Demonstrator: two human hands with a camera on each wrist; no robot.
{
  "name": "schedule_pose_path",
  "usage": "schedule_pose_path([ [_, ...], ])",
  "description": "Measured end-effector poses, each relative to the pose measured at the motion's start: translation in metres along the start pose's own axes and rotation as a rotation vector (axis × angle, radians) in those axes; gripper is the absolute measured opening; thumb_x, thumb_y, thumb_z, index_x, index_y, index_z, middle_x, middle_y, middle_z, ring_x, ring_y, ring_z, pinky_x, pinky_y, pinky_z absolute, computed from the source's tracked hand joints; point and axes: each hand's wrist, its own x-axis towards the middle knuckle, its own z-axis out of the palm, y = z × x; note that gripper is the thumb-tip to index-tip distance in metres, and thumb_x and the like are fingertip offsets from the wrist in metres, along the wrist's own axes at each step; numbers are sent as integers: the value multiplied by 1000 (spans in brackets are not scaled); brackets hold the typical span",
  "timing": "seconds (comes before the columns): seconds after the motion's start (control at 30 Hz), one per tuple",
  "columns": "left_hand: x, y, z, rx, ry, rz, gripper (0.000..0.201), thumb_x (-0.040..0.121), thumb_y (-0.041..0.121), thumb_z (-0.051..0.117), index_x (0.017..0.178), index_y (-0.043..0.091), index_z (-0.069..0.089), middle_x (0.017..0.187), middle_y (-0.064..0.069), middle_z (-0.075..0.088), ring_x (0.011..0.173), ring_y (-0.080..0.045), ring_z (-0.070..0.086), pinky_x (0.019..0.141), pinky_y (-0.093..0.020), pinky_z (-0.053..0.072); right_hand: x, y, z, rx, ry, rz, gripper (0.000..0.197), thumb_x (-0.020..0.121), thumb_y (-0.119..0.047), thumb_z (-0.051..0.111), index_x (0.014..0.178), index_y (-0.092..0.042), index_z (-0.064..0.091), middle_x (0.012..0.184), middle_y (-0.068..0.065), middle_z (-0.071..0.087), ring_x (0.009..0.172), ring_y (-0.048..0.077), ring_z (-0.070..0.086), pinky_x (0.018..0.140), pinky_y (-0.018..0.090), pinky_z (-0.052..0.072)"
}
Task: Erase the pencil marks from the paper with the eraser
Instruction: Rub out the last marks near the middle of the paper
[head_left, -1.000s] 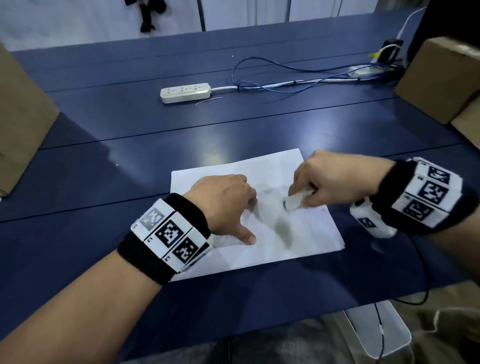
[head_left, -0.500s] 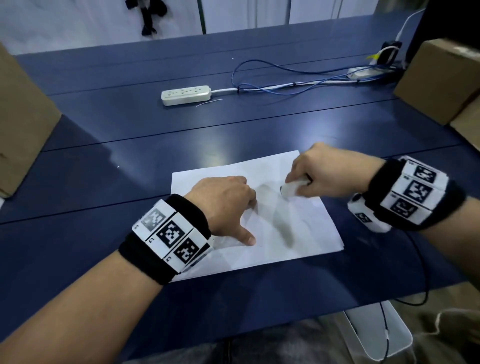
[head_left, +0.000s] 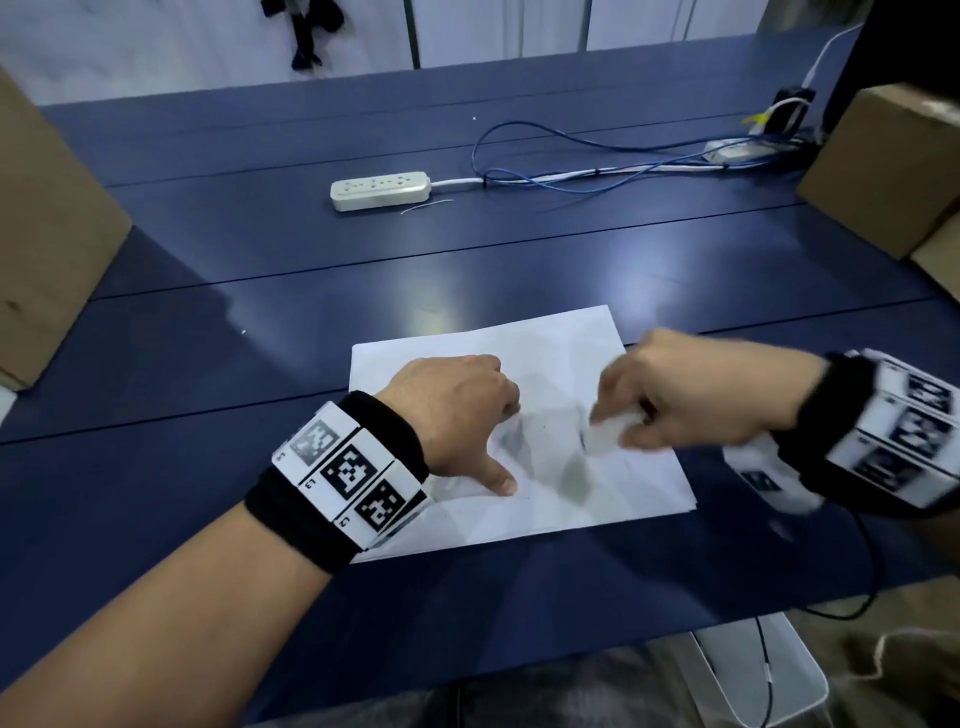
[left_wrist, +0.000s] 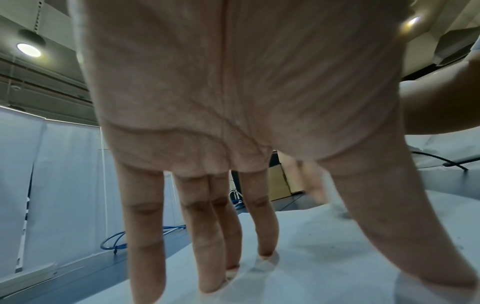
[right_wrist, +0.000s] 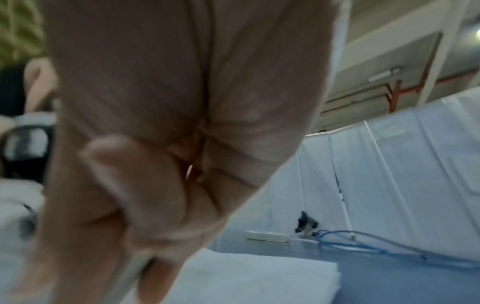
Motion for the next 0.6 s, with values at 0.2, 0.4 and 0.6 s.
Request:
schedule_pose_path([
  [0.2,2,0,-1,-3,-3,2,67,64,72,71,115,32,57,104,13,48,87,-13,51,67,-31,45,7,4,0,-21,-17,48,25,84,-31,65,108,-30,73,97,-11,69,72,1,50,78,23,50],
  [0.4,0,0,-1,-3,3,-3,65,65,73,70,114,32,57,104,12,49,88,-13,53,67,-31,46,1,9,-1,7,37,39,28,81,-39,60,103,-29,74,98,-12,70,74,1,54,74,14,48],
  [0.6,2,0,-1,-1,1,-2,65,64,72,71,113,31,57,103,13,48,91,-13,54,70,-32,49,0,-2,0,25,-111,3,25,83,-35,66,107,-31,73,97,-9,71,77,4,55,77,23,50],
])
